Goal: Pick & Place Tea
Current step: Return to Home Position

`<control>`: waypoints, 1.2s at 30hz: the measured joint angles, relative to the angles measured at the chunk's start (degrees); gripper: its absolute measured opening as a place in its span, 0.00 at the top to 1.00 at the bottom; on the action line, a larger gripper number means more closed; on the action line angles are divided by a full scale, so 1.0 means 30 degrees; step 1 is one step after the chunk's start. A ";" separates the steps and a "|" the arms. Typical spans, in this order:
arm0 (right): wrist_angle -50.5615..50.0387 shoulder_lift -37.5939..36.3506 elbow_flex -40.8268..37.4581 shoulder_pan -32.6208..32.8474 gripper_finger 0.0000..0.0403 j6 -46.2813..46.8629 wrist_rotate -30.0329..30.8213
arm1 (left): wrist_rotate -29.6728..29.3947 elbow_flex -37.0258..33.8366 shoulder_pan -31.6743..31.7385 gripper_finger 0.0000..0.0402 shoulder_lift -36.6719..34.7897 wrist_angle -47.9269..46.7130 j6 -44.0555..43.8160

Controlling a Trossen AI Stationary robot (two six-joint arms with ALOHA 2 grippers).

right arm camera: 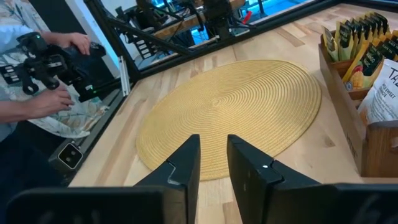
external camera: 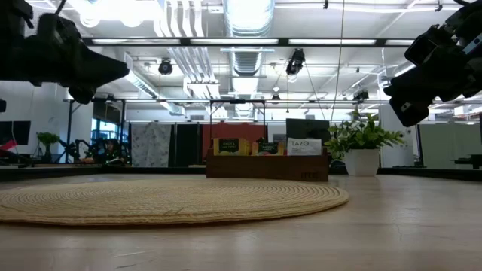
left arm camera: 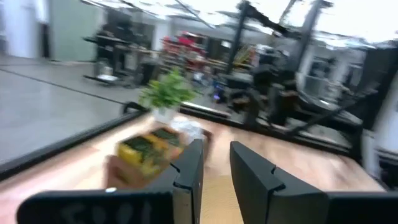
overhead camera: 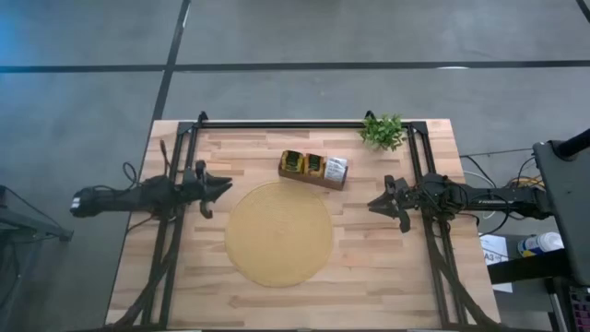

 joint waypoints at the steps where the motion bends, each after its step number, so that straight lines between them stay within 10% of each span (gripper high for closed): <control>1: 0.0000 0.0000 0.0000 0.0000 0.80 0.0000 0.0000 | 0.0082 0.0000 0.0593 0.81 0.0000 -0.0026 0.0001; 36: -0.0007 0.0109 0.0000 0.0000 0.83 0.0000 0.0000 | 0.2412 -0.0007 0.1648 0.81 0.0051 -0.0503 0.0161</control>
